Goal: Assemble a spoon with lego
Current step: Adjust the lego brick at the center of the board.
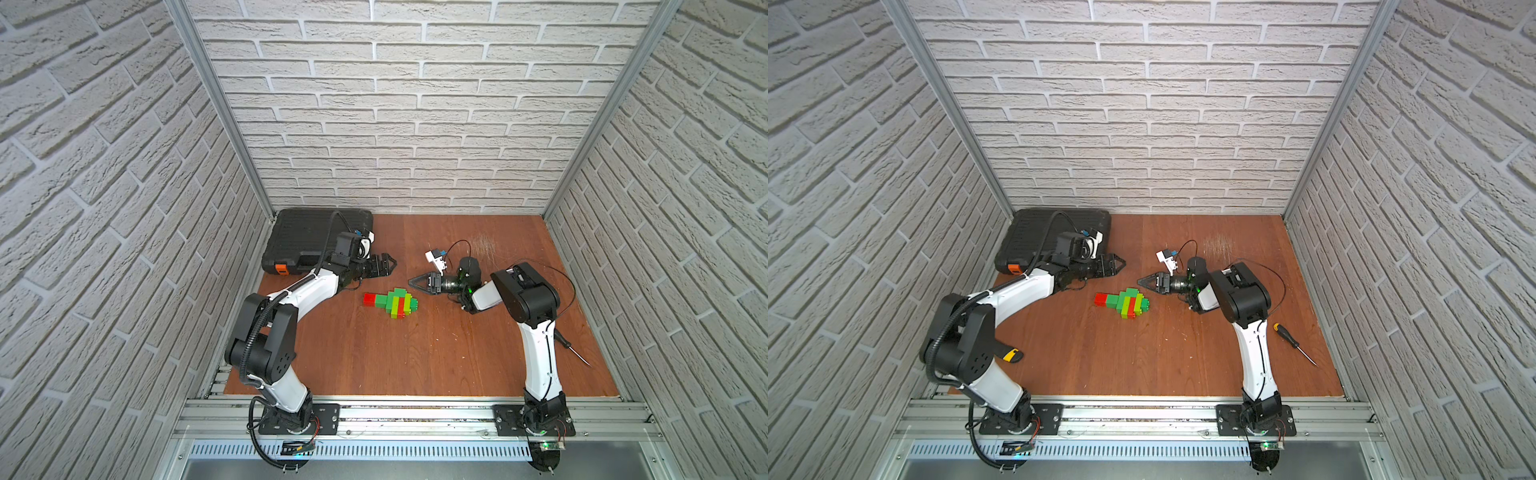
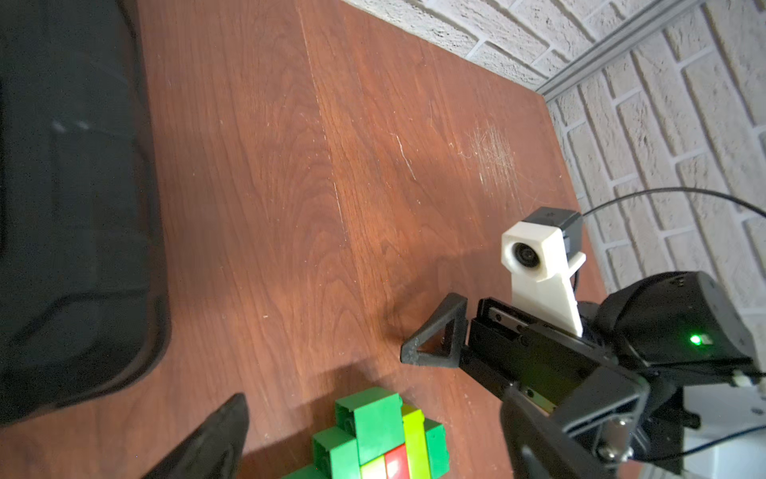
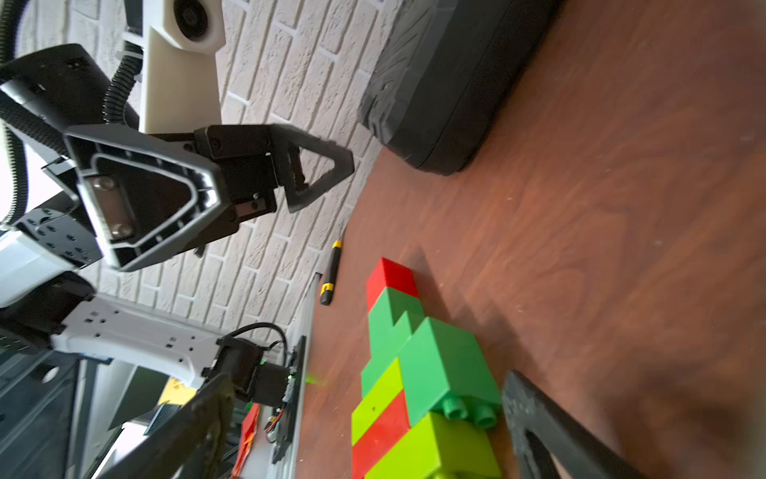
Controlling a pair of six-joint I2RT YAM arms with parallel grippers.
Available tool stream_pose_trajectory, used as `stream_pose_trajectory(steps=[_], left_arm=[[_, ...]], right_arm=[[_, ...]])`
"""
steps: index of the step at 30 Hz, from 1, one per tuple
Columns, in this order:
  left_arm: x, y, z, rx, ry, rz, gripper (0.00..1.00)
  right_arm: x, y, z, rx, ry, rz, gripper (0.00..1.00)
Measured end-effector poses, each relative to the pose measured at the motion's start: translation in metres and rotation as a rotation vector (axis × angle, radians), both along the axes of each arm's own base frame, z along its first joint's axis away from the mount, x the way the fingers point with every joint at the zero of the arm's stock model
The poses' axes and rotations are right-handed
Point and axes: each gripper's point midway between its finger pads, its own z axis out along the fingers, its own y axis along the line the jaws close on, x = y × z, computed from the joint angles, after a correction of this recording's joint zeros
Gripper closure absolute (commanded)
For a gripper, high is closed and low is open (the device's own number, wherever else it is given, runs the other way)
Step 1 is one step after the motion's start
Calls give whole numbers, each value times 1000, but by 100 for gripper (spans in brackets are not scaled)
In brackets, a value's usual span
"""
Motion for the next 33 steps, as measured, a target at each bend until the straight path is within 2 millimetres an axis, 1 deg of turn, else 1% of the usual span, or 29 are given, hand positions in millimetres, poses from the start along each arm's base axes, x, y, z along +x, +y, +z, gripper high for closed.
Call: stream_pose_trajectory(steps=[6, 9, 12, 16, 18, 20, 22, 26, 30, 33], left_arm=[[6, -6, -25, -24, 66, -19, 2], [5, -9, -38, -19, 100, -36, 2], [2, -13, -51, -1, 129, -62, 2], [-6, -15, -70, 37, 178, -95, 2], [-13, -15, -78, 57, 205, -110, 2], [-19, -15, -83, 69, 224, -121, 2], [-25, -16, -85, 73, 227, -133, 2], [-47, -19, -85, 78, 242, -156, 2], [-82, -25, -87, 77, 275, -166, 2], [-108, -36, -87, 73, 299, -169, 2]], right_arm=[[13, -32, -10, -163, 40, -78, 0], [14, -46, -6, -235, 48, -107, 0], [12, -55, 14, -290, 14, -122, 0], [5, -60, 55, -347, -78, -123, 0], [0, -63, 72, -373, -119, -121, 0], [-5, -67, 85, -402, -149, -120, 0], [-11, -72, 94, -428, -162, -126, 0], [-22, -83, 105, -473, -176, -136, 0], [-30, -95, 115, -519, -194, -155, 0], [-35, -103, 121, -541, -206, -170, 0]])
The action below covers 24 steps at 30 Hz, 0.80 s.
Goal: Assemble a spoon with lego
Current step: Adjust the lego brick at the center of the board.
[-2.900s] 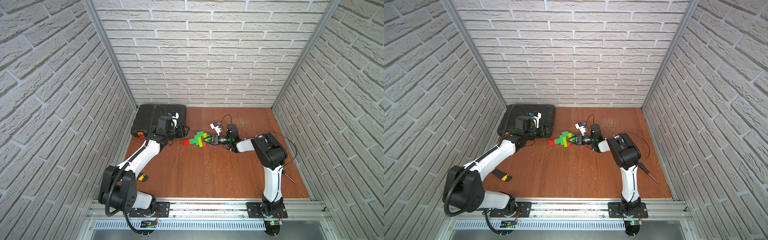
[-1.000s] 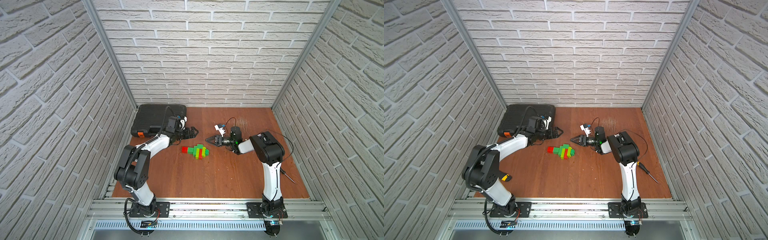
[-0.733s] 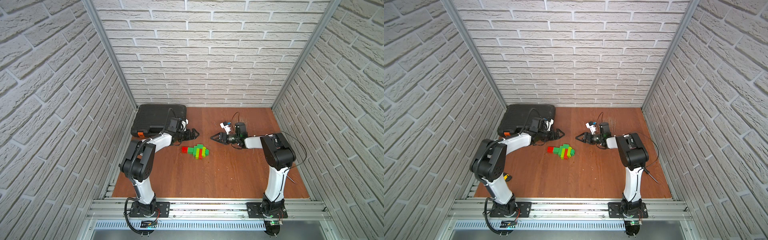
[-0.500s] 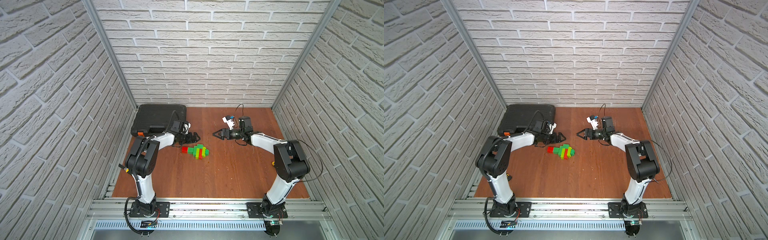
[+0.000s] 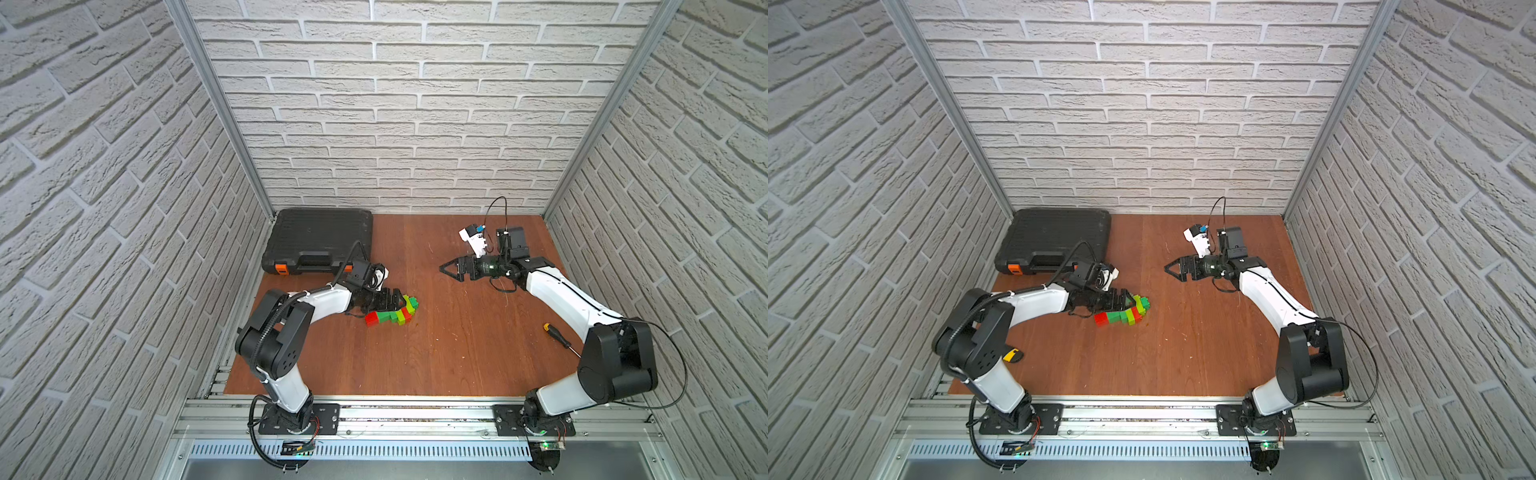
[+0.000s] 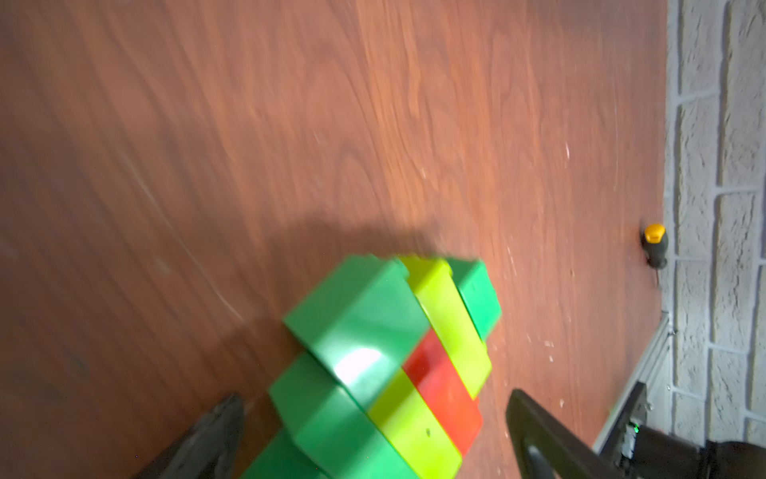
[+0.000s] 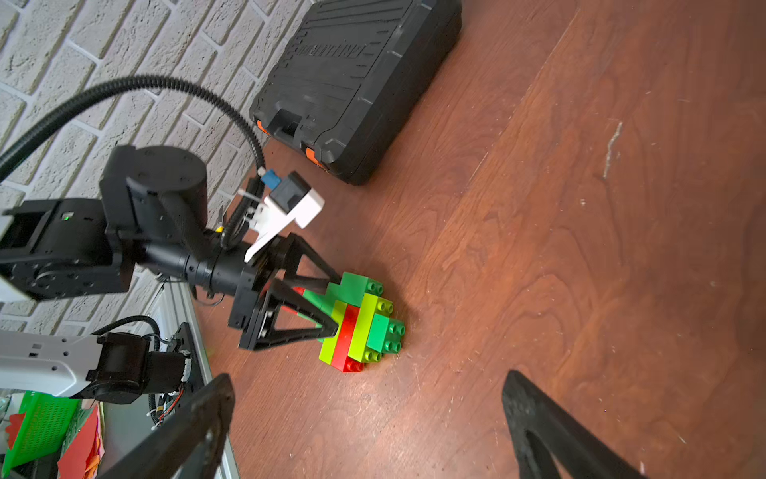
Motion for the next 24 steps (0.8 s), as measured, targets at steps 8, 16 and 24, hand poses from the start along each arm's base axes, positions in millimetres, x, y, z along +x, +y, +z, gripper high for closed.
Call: stream_pose_trajectory(steps=[8, 16, 24], left_arm=[[-47, -38, 0, -38, 9, 51, 2], [-57, -51, 4, -99, 36, 116, 2], [-2, 36, 61, -40, -138, 309, 2]], right_arm=[[-11, -13, 1, -42, -6, -26, 0], [-19, -41, -19, -118, 15, -123, 0], [-24, -104, -31, -340, -98, -406, 0]])
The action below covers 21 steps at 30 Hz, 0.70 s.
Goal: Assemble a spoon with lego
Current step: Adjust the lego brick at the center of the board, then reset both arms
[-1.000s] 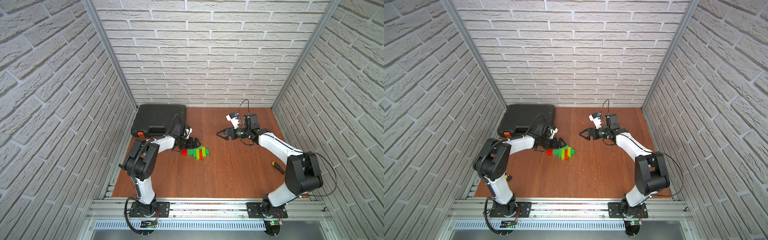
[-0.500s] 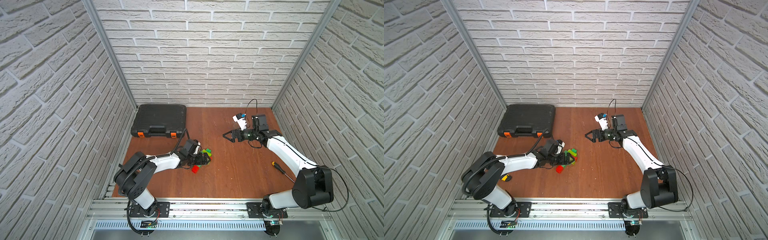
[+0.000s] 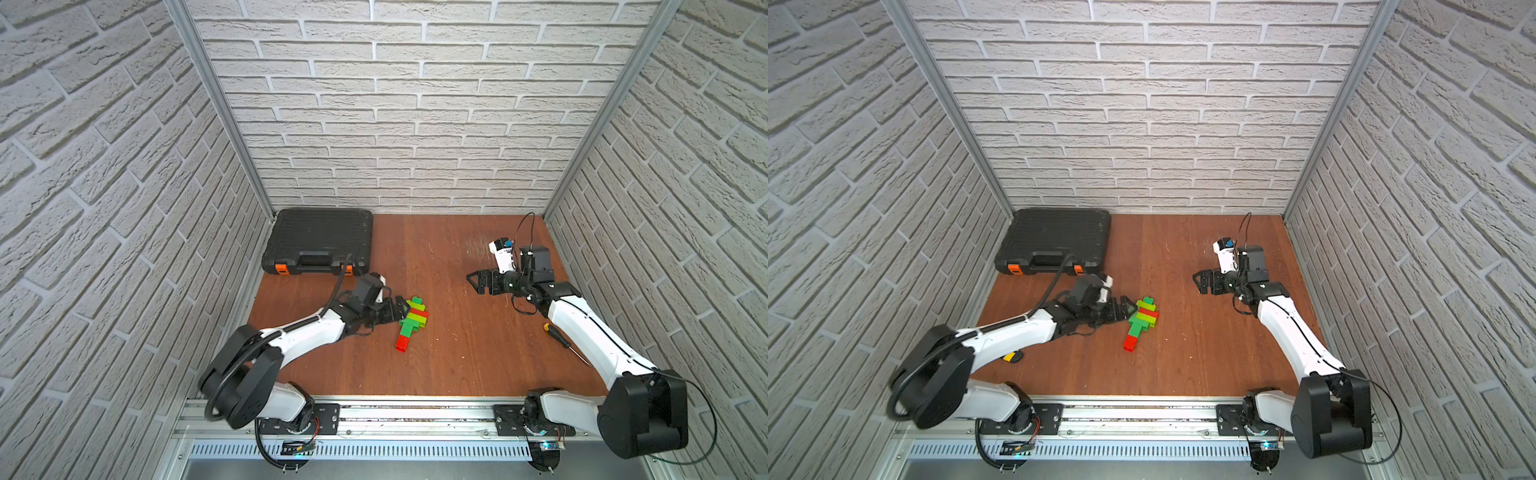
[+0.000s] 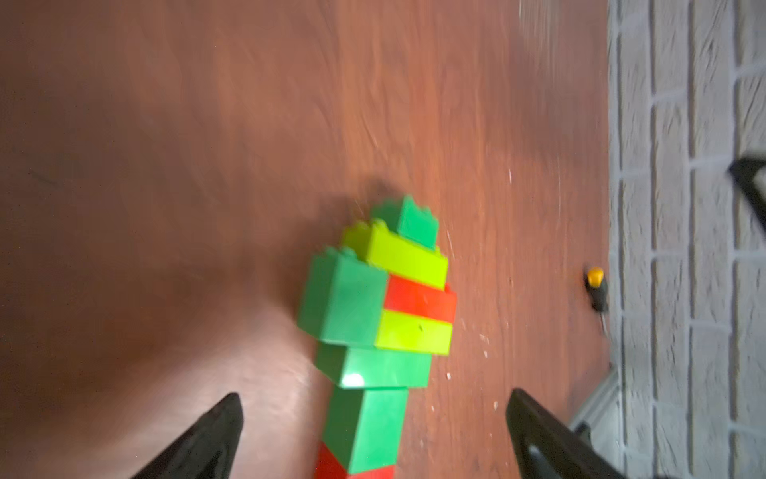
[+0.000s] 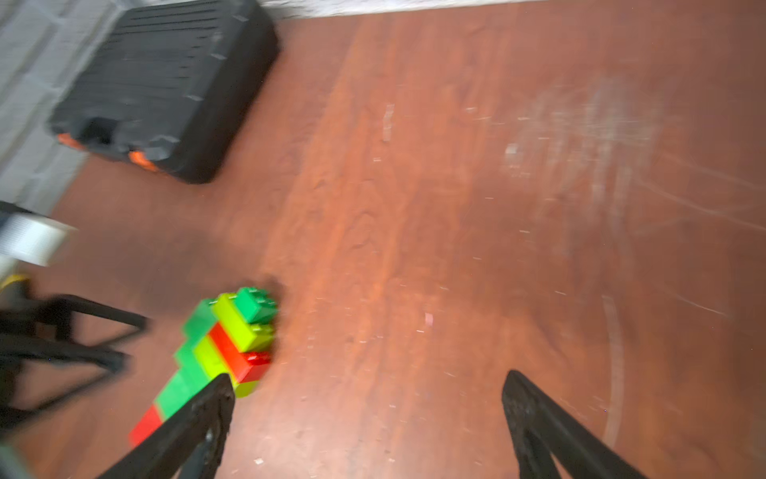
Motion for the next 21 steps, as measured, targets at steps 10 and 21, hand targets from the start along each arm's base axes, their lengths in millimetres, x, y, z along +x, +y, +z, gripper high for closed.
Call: stream_pose_trajectory(steps=[10, 21], left_arm=[[67, 187, 87, 358, -548, 332, 2], [71, 246, -58, 698, -465, 312, 2]], right_arm=[[9, -74, -67, -258, -119, -334, 0], [25, -80, -87, -262, -261, -374, 0]])
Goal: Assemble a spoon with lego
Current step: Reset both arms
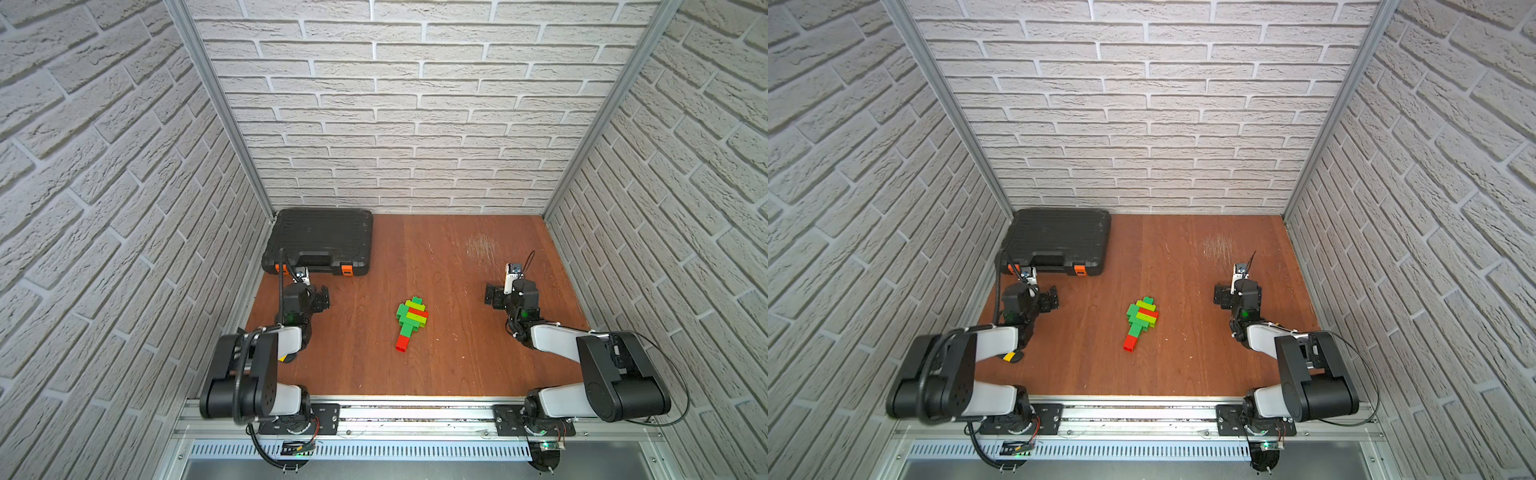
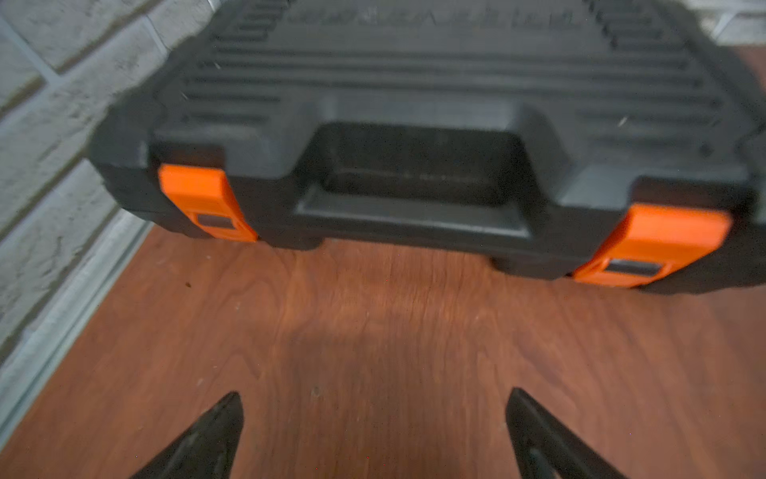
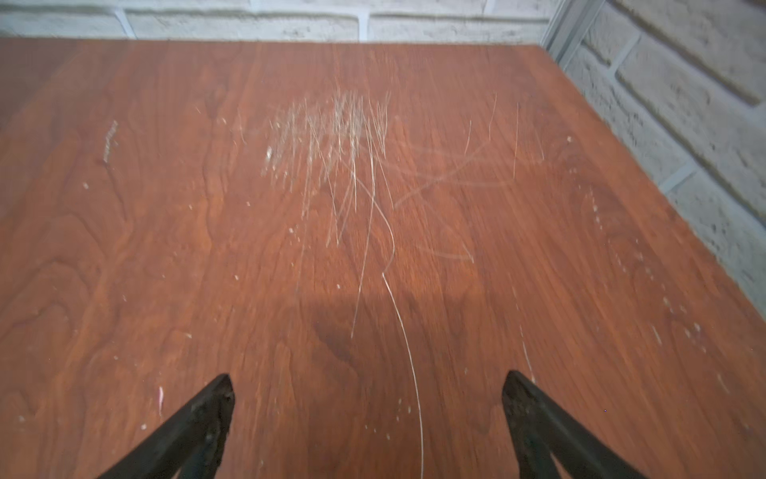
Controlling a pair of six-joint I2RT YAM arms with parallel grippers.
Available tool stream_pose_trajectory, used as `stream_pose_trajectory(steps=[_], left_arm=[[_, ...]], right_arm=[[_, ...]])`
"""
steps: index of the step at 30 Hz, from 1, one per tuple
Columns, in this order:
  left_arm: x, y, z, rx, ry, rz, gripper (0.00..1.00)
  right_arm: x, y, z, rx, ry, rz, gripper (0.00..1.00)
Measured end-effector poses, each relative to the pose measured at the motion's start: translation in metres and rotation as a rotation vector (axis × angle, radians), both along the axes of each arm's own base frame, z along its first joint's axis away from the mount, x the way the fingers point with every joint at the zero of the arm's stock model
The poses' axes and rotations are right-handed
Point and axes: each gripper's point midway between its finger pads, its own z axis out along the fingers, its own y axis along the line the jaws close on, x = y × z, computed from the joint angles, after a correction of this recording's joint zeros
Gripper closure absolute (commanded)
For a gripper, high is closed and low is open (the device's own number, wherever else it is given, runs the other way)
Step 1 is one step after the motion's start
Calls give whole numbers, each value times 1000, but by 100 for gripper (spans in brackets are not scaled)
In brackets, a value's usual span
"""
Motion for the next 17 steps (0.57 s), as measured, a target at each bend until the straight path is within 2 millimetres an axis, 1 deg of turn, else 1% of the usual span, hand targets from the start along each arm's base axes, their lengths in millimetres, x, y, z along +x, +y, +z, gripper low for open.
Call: stream_pose_trajectory(steps=[2, 3, 7, 9, 13, 17], left_arm=[[1, 1, -14, 11, 27, -5, 2], [2, 2, -14, 14, 24, -4, 2], [18, 8, 9, 18, -65, 8, 2], [22, 8, 17, 19, -92, 9, 2], [24, 10, 21, 18, -111, 16, 2], [25, 16, 22, 13, -114, 33, 2]], right_arm=[[3, 4, -1, -2, -19, 24, 0], [2, 6, -3, -4, -12, 35, 0], [5, 9, 0, -6, -33, 53, 0], [6, 10, 1, -5, -40, 57, 0], [7, 10, 3, -8, -47, 59, 0], [7, 10, 4, -7, -52, 59, 0]])
